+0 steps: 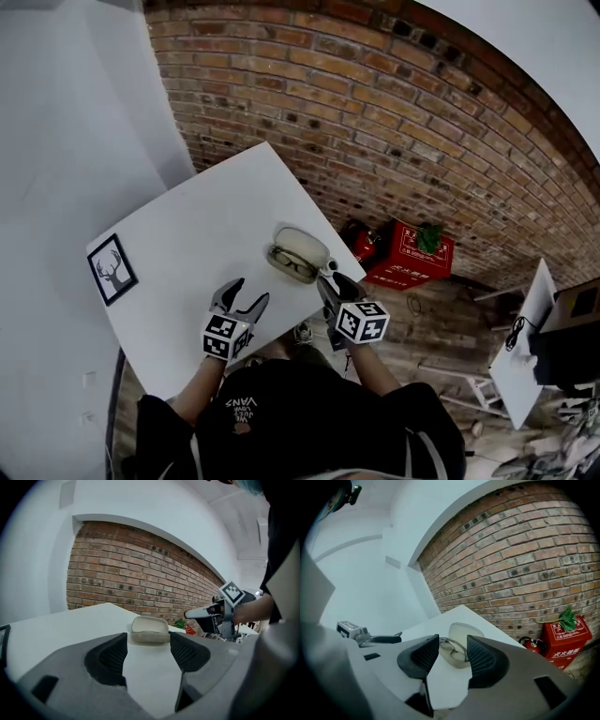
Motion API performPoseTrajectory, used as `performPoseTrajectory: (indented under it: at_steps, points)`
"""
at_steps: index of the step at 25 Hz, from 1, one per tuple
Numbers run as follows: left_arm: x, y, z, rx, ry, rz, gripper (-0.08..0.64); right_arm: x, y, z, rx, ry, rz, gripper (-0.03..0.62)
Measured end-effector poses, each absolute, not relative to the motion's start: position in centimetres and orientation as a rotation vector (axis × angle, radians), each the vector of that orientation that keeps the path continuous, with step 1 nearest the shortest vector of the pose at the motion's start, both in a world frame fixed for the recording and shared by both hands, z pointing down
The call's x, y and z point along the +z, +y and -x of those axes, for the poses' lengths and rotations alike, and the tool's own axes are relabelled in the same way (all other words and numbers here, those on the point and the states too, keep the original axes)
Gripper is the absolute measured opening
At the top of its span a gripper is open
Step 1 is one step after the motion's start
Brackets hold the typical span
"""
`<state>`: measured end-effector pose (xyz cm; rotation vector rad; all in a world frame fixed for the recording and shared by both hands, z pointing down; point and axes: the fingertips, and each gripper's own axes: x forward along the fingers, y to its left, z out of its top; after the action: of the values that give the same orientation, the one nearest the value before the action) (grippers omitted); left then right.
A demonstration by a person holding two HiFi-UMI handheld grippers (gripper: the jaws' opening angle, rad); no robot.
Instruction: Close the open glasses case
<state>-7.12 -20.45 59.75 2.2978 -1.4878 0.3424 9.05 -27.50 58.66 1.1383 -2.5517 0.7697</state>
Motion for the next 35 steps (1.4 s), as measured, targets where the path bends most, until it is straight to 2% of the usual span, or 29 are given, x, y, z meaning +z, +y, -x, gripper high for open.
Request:
performPoseTrajectory:
  at_steps: [8, 17, 25, 35]
  points:
    - [60.8, -23.3, 7.0, 0.333, -1.608, -2.163, 0.281, 59.9, -36.2, -8.4, 0.723, -2.553, -1.037, 0.155]
    - [62.2, -24.0, 7.6, 0.301, -1.723, -2.013, 0.281, 64.0, -43.3, -7.2, 0.845, -2.450, -0.962, 0.127]
    - [63.2, -23.6, 8.1, 0.290, -1.754, -1.935, 0.281, 67.6, -43.3, -6.0, 0.907, -2.337, -0.810, 0.133]
    - [63.3, -23.4, 9.3, 0.306, -1.724, -1.969, 0.281, 64.6, -40.6, -4.2, 0.900, -2.431, -0.788, 0.126]
